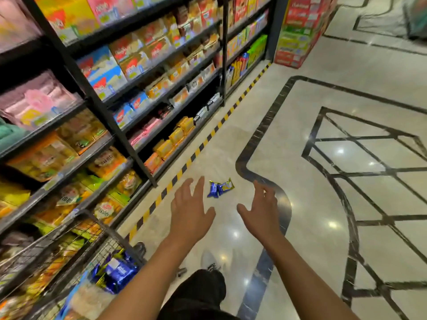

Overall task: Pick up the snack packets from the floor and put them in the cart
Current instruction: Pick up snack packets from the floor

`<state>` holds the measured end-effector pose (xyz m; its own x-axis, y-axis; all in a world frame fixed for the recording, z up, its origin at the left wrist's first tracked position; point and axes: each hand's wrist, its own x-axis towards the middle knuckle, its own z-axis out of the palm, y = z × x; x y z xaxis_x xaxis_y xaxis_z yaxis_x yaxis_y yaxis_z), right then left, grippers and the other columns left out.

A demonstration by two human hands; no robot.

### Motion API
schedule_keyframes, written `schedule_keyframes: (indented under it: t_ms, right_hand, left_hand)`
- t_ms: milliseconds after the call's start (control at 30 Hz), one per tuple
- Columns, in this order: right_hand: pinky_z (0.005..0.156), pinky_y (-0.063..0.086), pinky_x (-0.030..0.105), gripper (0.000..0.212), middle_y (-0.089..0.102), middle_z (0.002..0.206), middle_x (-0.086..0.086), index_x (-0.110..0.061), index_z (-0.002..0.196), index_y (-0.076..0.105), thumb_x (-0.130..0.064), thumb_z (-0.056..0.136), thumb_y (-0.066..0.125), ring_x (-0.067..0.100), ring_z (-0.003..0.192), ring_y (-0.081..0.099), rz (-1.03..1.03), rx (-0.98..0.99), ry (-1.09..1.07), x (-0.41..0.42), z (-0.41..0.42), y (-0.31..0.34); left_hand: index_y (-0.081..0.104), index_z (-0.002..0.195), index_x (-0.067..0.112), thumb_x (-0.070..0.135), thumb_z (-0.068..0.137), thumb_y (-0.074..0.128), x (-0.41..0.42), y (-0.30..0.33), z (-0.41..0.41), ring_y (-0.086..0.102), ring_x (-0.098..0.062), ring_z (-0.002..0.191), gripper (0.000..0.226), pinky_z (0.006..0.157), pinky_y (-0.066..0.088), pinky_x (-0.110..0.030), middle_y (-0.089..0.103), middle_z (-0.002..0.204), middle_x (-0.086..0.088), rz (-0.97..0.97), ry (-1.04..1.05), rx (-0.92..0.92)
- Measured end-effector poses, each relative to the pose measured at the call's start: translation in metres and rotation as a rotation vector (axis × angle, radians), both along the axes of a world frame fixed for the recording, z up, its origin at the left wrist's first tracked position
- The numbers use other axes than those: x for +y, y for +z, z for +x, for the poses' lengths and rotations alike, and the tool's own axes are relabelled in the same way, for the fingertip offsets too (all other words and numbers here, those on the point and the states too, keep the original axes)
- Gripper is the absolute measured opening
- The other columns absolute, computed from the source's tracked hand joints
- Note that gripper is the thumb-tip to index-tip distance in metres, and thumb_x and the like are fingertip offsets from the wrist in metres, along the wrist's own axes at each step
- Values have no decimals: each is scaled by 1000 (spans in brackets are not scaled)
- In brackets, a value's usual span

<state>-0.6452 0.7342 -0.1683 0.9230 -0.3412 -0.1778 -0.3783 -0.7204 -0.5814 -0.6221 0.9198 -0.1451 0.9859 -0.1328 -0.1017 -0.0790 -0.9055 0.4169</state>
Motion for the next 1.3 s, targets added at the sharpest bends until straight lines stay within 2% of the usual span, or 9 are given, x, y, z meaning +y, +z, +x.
schedule_keyframes:
  t_ms: [133, 233, 367, 500, 700, 867, 1033, 1300]
  right_hand:
    - [113, 30, 44, 82, 23, 155, 14, -21, 152, 23, -41, 85, 65, 32, 141, 29, -79, 29, 19, -13, 56, 8]
    - [112, 31, 45, 81, 22, 153, 8, -25, 151, 22, -42, 84, 64, 32, 137, 33, -131, 25, 20, -18, 93, 15]
    - [116, 23, 45, 82, 15, 155, 5, -28, 152, 19, -47, 85, 62, 28, 141, 26, -184, 23, 26, -29, 138, 29]
    - [117, 22, 48, 81, 16, 156, 6, -28, 154, 18, -50, 88, 60, 29, 142, 26, -221, 18, 46, -46, 182, 33]
    - [116, 23, 50, 82, 15, 157, 8, -27, 155, 15, -49, 86, 53, 31, 143, 24, -186, 42, 51, -63, 256, 24]
    - [113, 27, 51, 84, 21, 154, 11, -24, 154, 19, -43, 85, 63, 33, 140, 29, -130, 1, 64, -79, 332, 20]
    - [111, 30, 52, 85, 26, 151, 14, -20, 154, 23, -40, 84, 68, 36, 137, 32, -57, -9, 106, -95, 406, 8]
    - [105, 38, 48, 83, 31, 148, 16, -19, 152, 28, -37, 81, 69, 38, 130, 39, -26, 61, 112, -94, 456, -23]
  left_hand:
    - [9, 158, 30, 43, 93, 58, -9, 3, 63, 12, -27, 148, 83, 116, 21, -43, 12, 162, -6, -1, 4, -15]
    - [7, 158, 29, 43, 93, 57, -12, 6, 107, 11, -26, 148, 83, 118, 20, -41, 11, 162, -6, 8, -10, -22]
    - [8, 158, 27, 45, 93, 57, -20, 6, 162, 13, -28, 149, 83, 119, 23, -44, 14, 162, -7, 0, -11, -19]
    - [9, 159, 28, 46, 93, 57, -33, 6, 207, 13, -28, 148, 84, 119, 24, -43, 15, 161, -7, -27, -15, -25]
    - [10, 158, 30, 42, 92, 59, -47, 1, 264, 11, -27, 149, 83, 118, 23, -45, 13, 162, -5, -27, 32, 0]
    - [8, 158, 30, 41, 93, 55, -63, 2, 327, 6, -27, 149, 82, 118, 18, -46, 8, 162, -5, 16, 52, 29]
    - [10, 157, 32, 41, 92, 57, -82, 1, 382, 9, -27, 149, 81, 118, 22, -47, 13, 162, -4, 41, 138, 33]
    - [14, 156, 30, 39, 91, 60, -97, -23, 425, 17, -27, 146, 81, 114, 28, -47, 16, 160, -3, 44, 166, 85]
